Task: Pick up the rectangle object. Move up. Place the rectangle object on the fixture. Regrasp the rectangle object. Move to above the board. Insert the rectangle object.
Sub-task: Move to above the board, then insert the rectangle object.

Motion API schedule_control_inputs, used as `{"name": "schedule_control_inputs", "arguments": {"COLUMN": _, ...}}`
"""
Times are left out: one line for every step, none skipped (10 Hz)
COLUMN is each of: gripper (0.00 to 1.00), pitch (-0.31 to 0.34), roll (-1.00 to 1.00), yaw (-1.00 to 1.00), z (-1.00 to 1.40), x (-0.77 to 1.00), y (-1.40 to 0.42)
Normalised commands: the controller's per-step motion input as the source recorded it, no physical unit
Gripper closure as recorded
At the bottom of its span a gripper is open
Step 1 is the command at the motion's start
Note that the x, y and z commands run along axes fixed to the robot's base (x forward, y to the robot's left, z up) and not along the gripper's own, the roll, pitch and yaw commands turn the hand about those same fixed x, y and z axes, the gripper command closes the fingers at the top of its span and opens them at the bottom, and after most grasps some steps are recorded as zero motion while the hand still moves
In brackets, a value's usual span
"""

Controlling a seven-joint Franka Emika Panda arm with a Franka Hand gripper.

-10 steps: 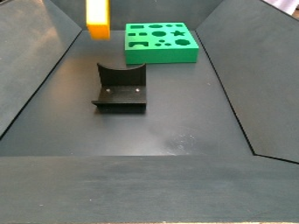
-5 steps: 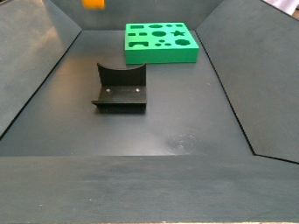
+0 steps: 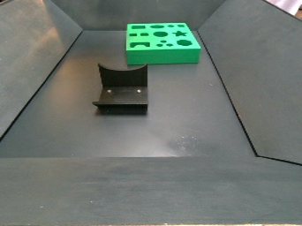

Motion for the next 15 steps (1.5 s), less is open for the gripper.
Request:
{"name": "schedule_control_inputs", "arguments": {"gripper": 1.00, "pitch": -0.051, "roll": -1.00, "yaw": -0.18, "z": -0.12, "x": -0.82, "y": -1.00}}
{"name": "schedule_control_inputs", "arguments": {"gripper": 1.00, "pitch": -0.067, "roll": -1.00, "yaw": -0.18, "z": -0.15, "x": -0.88, "y": -1.00}}
{"name": "schedule_control_inputs", "arguments": {"gripper": 1.00, "pitch": -0.069, "roll": -1.00, "yaw": -0.18, "z": -0.14, "x": -0.90, "y": -1.00}}
{"name": "schedule_control_inputs", "arguments": {"gripper": 1.00, "pitch": -0.066, "roll": -1.00, "yaw": -0.18, "z": -0.14, "x": -0.93, "y": -1.00}}
{"name": "schedule_control_inputs", "arguments": {"gripper": 1.00, "pitch": -0.056, "roll": -1.00, "yaw": -0.18, "z": -0.14, "x": -0.90, "y": -0.92}}
{"name": "schedule_control_inputs", "arguments": {"gripper": 1.00, "pitch": -0.048, "roll": -1.00, "yaw": -0.18, "z": -0.09, "x": -0.66, "y": -0.65}}
{"name": "schedule_control_inputs", "arguments": {"gripper": 1.00, "pitch": -0.043, "roll": -1.00, "yaw": -0.18, "z": -0.06, "x": -0.42, "y": -0.37}}
{"name": "schedule_control_inputs", "arguments": {"gripper": 1.00, "pitch": -0.029, "roll": -1.00, "yaw": -0.17, "z": -0.03, "x": -0.25, "y": -0.19}}
{"name": "schedule_control_inputs", "arguments": {"gripper": 1.00, "pitch": -0.014, "roll": -0.85, "yaw": -0.13, "z": -0.01, "x": -0.11, "y": -0.05}}
{"name": "schedule_control_inputs", "arguments": {"gripper": 1.00, "pitch": -0.007, "roll": -0.62, "yaw": -0.08, "z": -0.01, "x": -0.06, "y": -0.01}}
{"name": "schedule_control_inputs", "arguments": {"gripper": 1.00, "pitch": -0.007, "roll": -0.36, "yaw": -0.04, "z": 0.00, "x": -0.04, "y": -0.01}}
{"name": "schedule_control_inputs", "arguments": {"gripper": 1.00, "pitch": -0.011, "roll": -0.24, "yaw": -0.03, "z": 0.00, "x": -0.03, "y": 0.00}}
{"name": "schedule_control_inputs", "arguments": {"gripper": 1.00, "pitch": 0.000, "roll": 0.01, "yaw": 0.00, "z": 0.00, "x": 0.00, "y": 0.00}}
{"name": "schedule_control_inputs", "arguments": {"gripper": 1.00, "pitch": 0.034, "roll": 0.00, "yaw": 0.00, "z": 0.00, "x": 0.03, "y": 0.00}}
{"name": "schedule_control_inputs", "arguments": {"gripper": 1.00, "pitch": -0.090, "roll": -0.15, "yaw": -0.08, "z": 0.00, "x": -0.25, "y": 0.20}}
